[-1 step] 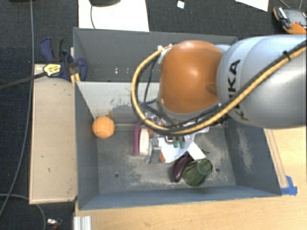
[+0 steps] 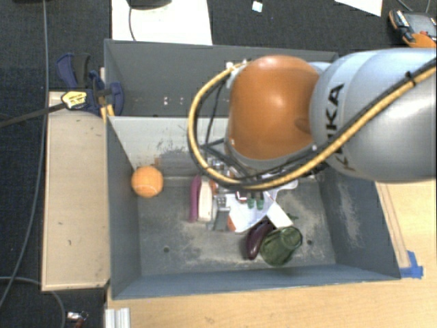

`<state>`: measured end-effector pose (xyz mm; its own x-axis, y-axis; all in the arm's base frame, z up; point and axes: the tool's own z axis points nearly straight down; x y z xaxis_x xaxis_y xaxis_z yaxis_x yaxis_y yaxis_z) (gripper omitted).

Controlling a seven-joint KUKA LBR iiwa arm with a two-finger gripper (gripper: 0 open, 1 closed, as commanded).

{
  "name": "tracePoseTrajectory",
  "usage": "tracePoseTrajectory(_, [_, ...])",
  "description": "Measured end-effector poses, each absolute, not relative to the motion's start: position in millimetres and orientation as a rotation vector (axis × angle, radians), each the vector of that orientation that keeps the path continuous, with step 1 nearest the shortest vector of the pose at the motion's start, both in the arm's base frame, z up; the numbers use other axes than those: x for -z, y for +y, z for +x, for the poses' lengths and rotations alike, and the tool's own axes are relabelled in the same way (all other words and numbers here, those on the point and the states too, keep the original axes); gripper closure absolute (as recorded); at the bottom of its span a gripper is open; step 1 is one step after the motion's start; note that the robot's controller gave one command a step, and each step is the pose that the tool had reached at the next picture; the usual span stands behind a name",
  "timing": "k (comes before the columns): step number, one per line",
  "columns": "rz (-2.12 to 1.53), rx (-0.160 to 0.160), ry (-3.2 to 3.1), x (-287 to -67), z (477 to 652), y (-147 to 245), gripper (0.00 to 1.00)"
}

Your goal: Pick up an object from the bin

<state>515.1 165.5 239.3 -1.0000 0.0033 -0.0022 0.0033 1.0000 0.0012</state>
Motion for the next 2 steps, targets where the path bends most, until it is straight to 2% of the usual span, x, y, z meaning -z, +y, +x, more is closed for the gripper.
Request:
tracePoseTrajectory(1, [-0.484,-0.002,3.1,-147,527.3,113,0.0])
tracePoseTrajectory(2, [-1.606,0.0,2.696,-155,491.9,104,0.0])
